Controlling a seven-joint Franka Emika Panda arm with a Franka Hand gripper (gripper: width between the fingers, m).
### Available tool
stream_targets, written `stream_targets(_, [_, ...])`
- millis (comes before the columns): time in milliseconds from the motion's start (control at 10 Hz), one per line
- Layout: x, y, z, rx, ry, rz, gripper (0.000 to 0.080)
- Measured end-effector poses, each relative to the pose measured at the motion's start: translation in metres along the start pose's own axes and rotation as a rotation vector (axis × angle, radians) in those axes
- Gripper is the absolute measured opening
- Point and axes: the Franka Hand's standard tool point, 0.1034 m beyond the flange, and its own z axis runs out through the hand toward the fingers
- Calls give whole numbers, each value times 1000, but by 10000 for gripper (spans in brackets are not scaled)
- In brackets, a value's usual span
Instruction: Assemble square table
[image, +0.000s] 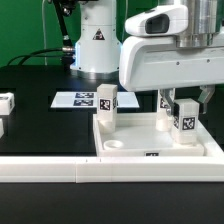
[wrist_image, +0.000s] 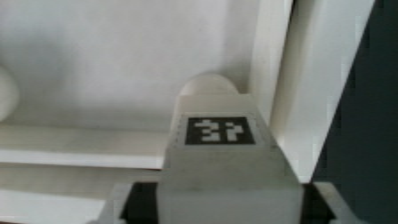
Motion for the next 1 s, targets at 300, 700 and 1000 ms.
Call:
stream_targets(300, [0, -1, 0, 14, 14, 260, 290])
stream_targets(700, [-2, -4, 1, 32, 18, 753, 290])
stream_targets(1000, [-3, -4, 1, 38, 13, 1054, 290])
